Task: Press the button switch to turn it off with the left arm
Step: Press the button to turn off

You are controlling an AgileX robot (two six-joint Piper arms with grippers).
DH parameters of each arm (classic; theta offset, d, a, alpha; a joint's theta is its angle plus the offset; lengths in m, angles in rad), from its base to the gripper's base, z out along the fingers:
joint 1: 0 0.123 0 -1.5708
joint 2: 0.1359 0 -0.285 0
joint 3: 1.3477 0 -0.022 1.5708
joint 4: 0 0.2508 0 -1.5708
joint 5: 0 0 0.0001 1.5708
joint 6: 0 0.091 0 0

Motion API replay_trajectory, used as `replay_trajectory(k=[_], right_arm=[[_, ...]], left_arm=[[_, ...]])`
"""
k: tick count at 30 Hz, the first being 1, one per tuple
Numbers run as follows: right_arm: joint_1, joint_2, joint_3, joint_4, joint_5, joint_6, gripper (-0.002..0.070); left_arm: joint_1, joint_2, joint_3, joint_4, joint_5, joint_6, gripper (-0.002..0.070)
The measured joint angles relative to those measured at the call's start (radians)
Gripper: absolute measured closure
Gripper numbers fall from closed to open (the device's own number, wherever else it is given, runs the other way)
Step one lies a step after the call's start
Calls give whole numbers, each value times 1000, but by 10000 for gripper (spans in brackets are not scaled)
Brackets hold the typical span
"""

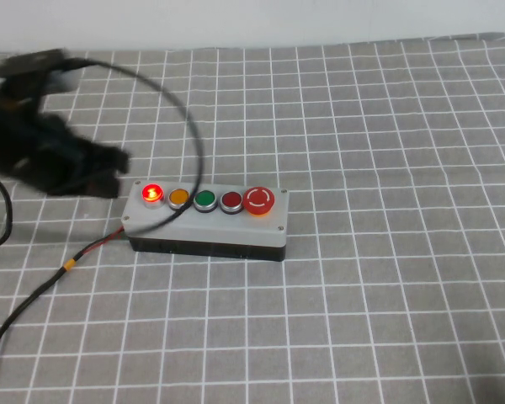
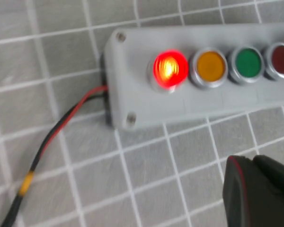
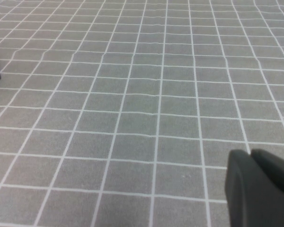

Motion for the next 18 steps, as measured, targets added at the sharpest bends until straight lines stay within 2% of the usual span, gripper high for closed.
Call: replay_trajectory(k=[6, 9, 18], right_arm=[[0, 0, 0, 0, 0, 0, 694], [0, 0, 0, 0, 0, 0, 694], [0, 0, 0, 0, 0, 0, 694]], left_arm=[[-32, 347, -318, 21, 208, 0, 678], [-53, 453, -423, 54, 259, -10, 678], [-89, 490, -527, 154, 267, -49, 678]])
